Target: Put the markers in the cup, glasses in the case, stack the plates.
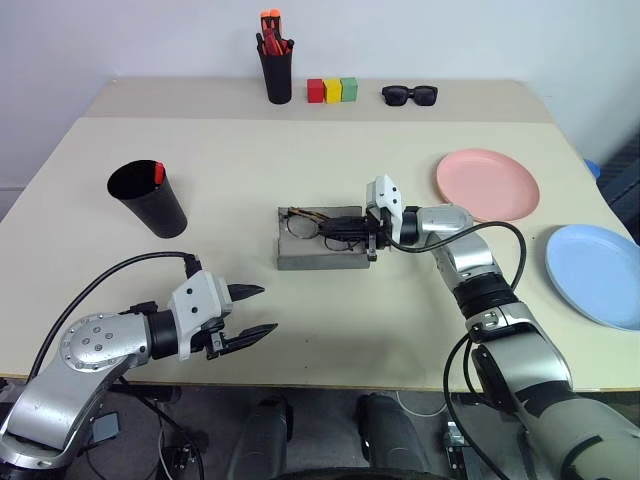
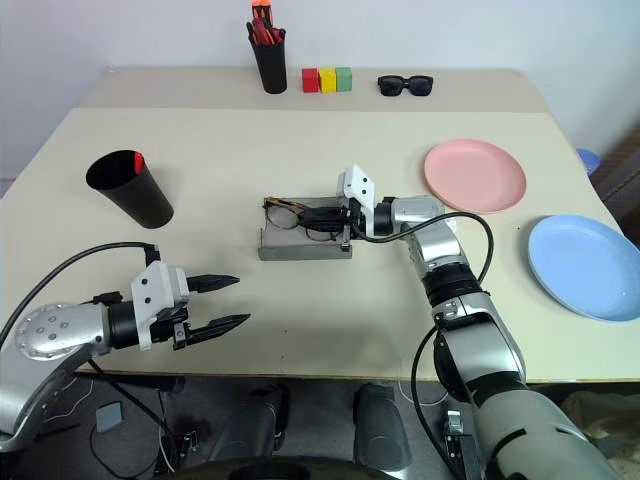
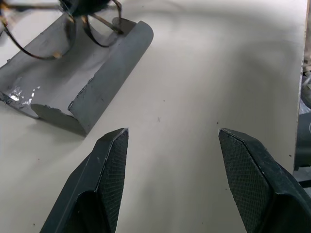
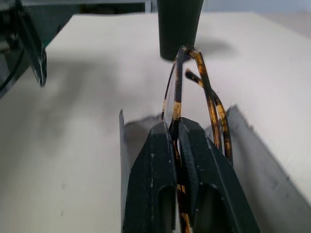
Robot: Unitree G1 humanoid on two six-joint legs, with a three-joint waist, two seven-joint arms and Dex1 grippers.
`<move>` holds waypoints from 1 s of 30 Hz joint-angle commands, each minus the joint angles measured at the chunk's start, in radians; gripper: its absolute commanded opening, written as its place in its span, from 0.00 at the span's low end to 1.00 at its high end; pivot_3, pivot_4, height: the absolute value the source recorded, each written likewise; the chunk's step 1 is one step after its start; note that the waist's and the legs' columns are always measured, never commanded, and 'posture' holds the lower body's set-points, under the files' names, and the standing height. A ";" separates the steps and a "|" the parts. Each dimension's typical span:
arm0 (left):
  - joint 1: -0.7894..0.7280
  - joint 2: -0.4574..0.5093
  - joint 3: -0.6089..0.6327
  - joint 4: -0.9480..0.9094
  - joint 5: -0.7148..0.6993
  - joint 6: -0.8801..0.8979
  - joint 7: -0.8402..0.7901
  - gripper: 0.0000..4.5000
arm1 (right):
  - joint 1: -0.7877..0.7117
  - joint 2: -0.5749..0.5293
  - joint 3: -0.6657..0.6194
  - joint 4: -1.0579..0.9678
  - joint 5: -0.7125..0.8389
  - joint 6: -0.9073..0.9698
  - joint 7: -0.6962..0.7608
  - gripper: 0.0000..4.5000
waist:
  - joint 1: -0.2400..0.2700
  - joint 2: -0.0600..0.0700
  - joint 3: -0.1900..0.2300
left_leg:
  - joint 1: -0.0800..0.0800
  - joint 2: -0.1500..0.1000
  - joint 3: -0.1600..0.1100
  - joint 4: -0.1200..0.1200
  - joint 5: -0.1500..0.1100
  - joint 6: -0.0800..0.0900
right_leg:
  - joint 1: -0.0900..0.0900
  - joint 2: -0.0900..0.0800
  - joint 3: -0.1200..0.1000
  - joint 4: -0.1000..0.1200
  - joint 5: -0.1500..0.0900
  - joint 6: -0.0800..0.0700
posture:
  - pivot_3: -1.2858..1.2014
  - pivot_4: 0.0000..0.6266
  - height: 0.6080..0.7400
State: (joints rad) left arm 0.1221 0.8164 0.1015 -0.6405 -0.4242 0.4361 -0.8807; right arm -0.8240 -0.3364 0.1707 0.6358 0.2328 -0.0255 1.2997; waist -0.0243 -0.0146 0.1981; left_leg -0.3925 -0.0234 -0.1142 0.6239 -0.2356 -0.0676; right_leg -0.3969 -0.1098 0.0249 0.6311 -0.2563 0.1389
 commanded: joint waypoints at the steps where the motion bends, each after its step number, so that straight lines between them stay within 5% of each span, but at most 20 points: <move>1: -0.009 0.008 0.026 -0.018 -0.011 -0.001 0.003 0.67 | 0.010 -0.023 -0.009 -0.033 -0.005 -0.007 0.022 0.45 | 0.000 0.000 0.000 | 0.000 0.000 0.000 0.000 0.000 0.000 | 0.000 0.000 0.000 0.000 0.000 0.000 | 0.52 0.24 1.00; 6: -0.079 -0.021 0.035 0.012 -0.044 0.017 0.029 0.67 | 0.045 -0.046 -0.048 -0.104 0.005 0.002 -0.028 0.98 | 0.001 0.000 0.000 | 0.000 0.000 0.000 0.000 0.000 0.000 | 0.000 0.000 0.000 0.000 0.000 0.000 | 0.52 0.24 1.00; 11: -0.277 -0.106 0.063 0.086 -0.121 0.105 0.138 0.67 | 0.160 -0.123 -0.162 -0.365 0.125 0.188 -0.094 0.98 | 0.011 0.000 0.000 | 0.000 0.000 -0.001 0.000 0.000 -0.001 | 0.001 0.000 0.000 0.000 0.000 0.000 | 0.52 0.24 1.00; 14: -0.454 -0.154 0.047 0.226 -0.098 0.155 0.214 0.48 | 0.328 -0.213 -0.254 -0.595 0.183 0.301 -0.162 1.00 | 0.023 0.000 0.000 | 0.000 -0.001 -0.002 0.001 0.000 -0.001 | 0.002 0.000 -0.001 0.000 0.000 0.001 | 0.52 0.24 1.00; 18: -0.595 -0.164 -0.021 0.403 -0.027 0.130 0.200 0.03 | 0.530 -0.276 -0.350 -0.798 0.235 0.390 -0.237 1.00 | 0.001 0.000 0.000 | 0.000 -0.001 0.000 0.001 0.000 0.000 | 0.001 0.000 0.001 0.000 0.000 0.001 | 0.52 0.24 1.00; 21: -0.772 -0.184 -0.139 0.673 0.120 0.018 0.174 0.01 | 0.766 -0.309 -0.474 -0.963 0.264 0.416 -0.293 1.00 | 0.018 0.000 0.000 | 0.000 0.000 -0.001 0.001 0.000 0.000 | 0.001 0.002 0.000 0.001 0.000 0.001 | 0.52 0.24 1.00; 30: -1.172 -0.322 -0.319 1.406 0.375 -0.316 0.057 0.01 | 1.042 -0.295 -0.610 -1.148 0.297 0.419 -0.402 1.00 | 0.012 -0.002 0.000 | -0.001 0.000 0.001 0.004 0.000 0.000 | 0.002 0.001 0.001 -0.001 0.000 0.001 | 0.52 0.24 1.00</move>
State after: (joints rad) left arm -1.0064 0.4999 -0.2102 0.6965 -0.0857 0.1781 -0.8105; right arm 0.2064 -0.6305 -0.4073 -0.4626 0.5158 0.4065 0.9102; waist -0.0120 -0.0164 0.1985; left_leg -0.3937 -0.0234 -0.1139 0.6274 -0.2358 -0.0674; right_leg -0.3947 -0.1084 0.0255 0.6300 -0.2563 0.1406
